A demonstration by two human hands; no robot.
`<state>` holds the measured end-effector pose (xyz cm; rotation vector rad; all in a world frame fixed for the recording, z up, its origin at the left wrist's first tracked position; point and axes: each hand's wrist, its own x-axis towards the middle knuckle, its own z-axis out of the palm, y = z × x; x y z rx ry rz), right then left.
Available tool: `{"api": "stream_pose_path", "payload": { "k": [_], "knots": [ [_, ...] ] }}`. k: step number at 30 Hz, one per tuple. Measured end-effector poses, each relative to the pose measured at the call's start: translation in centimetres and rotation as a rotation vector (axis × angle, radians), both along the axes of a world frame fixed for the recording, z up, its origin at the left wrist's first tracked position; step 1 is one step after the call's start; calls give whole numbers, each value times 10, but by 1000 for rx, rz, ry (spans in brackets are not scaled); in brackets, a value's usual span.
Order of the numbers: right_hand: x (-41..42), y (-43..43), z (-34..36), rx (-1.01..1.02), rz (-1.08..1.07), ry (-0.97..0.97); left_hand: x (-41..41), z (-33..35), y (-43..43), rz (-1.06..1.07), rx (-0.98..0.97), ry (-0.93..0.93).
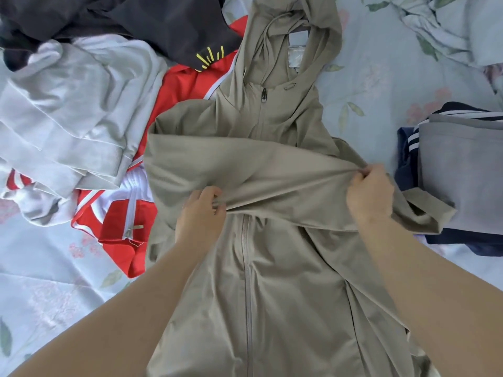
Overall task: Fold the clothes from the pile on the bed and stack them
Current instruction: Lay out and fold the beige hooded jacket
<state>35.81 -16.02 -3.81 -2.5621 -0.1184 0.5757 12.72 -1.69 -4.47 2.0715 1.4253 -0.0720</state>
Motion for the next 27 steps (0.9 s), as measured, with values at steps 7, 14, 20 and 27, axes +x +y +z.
{"api": "stream_pose_path", "payload": {
  "k": [7,14,20,27],
  "knots": [
    [2,-28,9,4,-125,-26,13,9,-8,32,166,-54],
    [-13,-64,21,135,-316,-14,39,4,-25,-398,-58,345],
    [5,-95,26,61,-360,-22,73,-1,-64,-760,298,159],
    [23,-109,34,25,-375,-299,85,-14,-63,-662,425,64]
  ]
}}
